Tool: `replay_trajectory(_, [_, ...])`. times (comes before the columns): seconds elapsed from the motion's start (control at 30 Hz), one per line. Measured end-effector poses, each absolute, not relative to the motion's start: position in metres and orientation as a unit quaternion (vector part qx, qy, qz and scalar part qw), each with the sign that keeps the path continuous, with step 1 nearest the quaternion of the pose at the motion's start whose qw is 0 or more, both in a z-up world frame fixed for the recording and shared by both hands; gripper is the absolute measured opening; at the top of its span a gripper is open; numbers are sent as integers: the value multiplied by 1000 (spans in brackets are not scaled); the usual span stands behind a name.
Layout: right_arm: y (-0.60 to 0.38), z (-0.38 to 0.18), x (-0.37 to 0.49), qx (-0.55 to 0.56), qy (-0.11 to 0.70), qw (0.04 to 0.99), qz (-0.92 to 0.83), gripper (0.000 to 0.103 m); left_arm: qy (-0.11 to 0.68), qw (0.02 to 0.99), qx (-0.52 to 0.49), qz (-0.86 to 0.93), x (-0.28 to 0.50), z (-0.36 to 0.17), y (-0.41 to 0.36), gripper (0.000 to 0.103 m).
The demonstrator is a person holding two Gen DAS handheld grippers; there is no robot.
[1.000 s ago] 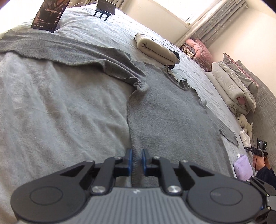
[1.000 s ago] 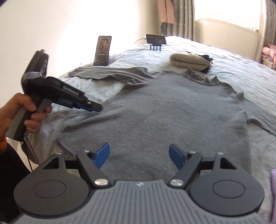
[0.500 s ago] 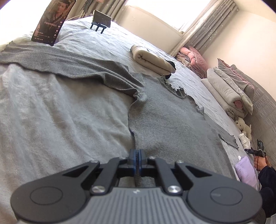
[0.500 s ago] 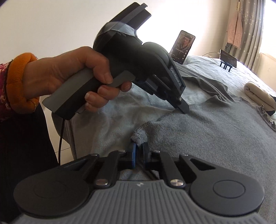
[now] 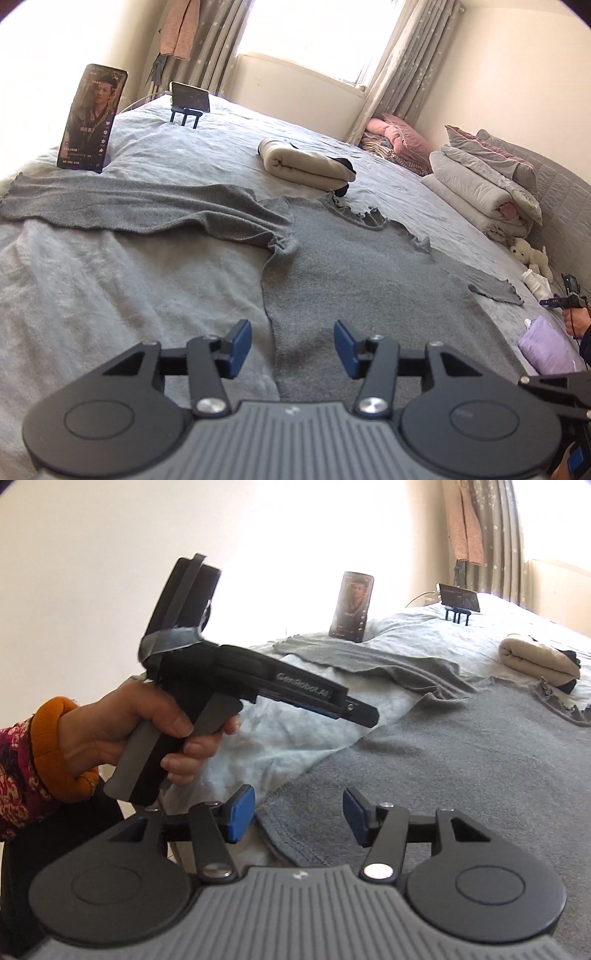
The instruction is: Fold clothes
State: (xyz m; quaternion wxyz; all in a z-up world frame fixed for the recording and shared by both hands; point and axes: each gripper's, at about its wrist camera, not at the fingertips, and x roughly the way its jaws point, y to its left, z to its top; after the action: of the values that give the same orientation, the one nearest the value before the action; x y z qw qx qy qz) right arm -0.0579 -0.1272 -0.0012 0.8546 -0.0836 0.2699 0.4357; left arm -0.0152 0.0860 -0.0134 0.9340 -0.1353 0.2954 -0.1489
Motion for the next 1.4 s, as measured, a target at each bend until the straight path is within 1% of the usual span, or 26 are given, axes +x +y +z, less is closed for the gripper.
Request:
replay_trajectory(0.17, [-167,-8,-31,-78,260,912,307,58,274,933,-101,-208,-22,-12,54,64])
replay_trajectory(0.33, [-225,-25,-9,-51,283,936,203,59,299,922,-49,-242,-20,-24,32,70])
replay_trajectory(0.43, [-256,-37,-7,-65,312,934,161,60,319,916,-15,-244,-21,-36,30,72])
replay_trajectory(0.47, [-265,-40,-9,-66,317,933,157,64,315,915,-1,-252,-24,-39,31,73])
replay_trajectory(0.5, [-274,-41,-11,-66,322,932,156,73,310,914,14,-261,-27,-40,33,73])
replay_trajectory(0.53, [-283,-41,-13,-62,327,929,158,76,311,912,23,-267,-30,-41,35,73])
replay_trajectory(0.63, [-302,-39,-23,-58,345,920,178,77,325,900,34,-287,-38,-37,46,77])
replay_trajectory(0.77, [-321,-36,-36,-54,371,902,214,78,343,879,76,-324,-53,-31,51,90])
replay_trajectory(0.87, [-327,-32,-46,-63,382,891,238,79,351,868,113,-333,-62,-27,49,90])
replay_trajectory(0.97, [-331,-24,-52,-66,391,885,244,79,358,867,104,-332,-62,-21,50,90])
replay_trajectory(1.13, [-332,-11,-51,-50,374,900,217,80,353,872,78,-330,-58,-12,41,91])
replay_trajectory(1.4, [-332,-17,-31,-17,399,900,177,80,366,883,35,-293,-38,-1,12,91])
